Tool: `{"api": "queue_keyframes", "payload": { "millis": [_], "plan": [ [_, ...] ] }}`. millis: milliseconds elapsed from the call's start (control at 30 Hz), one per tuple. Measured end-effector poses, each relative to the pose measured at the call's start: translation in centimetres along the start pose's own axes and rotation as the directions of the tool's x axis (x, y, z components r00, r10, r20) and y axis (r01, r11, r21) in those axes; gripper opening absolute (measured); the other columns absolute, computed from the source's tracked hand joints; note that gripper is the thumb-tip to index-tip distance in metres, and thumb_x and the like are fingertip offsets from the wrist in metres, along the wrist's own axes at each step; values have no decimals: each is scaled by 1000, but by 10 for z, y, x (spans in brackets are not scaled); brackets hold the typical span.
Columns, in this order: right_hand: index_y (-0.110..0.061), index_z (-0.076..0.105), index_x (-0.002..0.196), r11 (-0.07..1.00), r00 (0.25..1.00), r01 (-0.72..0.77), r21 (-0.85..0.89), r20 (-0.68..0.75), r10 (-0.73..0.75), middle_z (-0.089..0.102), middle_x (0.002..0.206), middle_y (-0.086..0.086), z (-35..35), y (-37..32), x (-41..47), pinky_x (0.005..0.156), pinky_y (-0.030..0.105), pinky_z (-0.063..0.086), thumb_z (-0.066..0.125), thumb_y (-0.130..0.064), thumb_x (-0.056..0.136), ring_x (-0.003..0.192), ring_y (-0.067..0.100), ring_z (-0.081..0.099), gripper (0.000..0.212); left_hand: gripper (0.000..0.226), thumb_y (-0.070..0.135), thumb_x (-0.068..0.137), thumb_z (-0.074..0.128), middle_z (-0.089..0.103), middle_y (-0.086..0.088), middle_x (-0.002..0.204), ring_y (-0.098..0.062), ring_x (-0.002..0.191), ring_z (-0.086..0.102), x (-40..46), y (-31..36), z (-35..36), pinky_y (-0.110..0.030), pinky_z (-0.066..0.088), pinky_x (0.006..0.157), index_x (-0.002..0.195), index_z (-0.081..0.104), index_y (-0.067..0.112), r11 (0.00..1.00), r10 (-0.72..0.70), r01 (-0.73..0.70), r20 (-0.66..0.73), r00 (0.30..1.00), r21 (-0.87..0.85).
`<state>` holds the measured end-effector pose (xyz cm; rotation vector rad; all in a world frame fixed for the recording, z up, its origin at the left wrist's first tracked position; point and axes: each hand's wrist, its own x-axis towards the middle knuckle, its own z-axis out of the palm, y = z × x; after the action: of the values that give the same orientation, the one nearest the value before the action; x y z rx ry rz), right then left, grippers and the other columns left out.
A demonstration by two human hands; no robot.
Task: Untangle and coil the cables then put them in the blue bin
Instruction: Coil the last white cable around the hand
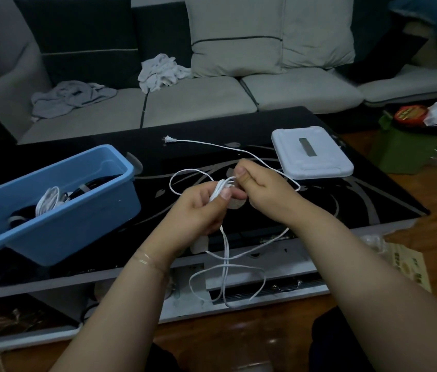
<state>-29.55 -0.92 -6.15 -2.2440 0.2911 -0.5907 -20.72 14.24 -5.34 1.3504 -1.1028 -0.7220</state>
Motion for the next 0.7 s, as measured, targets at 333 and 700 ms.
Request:
{"api": "queue_keyframes", "payload": {
  "millis": [333,700],
  "plan": [
    [-21,61,81,977,996,-76,200,-28,83,58,75,4,28,-2,7,78,48,46,44,-37,98,73,20,53,29,42,31,99,36,38,4,50,-7,40,23,2,-2,-3,-19,26,41,111,65,3,945,35,-50,-49,998,-324],
    [-38,44,91,986,992,-44,-158,110,62,66,89,1,44,-16,-7,68,39,47,32,-43,94,83,26,62,13,33,14,101,36,71,-8,115,-6,49,51,2,5,-3,-16,44,56,128,43,-4,908,24,-107,-206,978,-405]
  ]
}}
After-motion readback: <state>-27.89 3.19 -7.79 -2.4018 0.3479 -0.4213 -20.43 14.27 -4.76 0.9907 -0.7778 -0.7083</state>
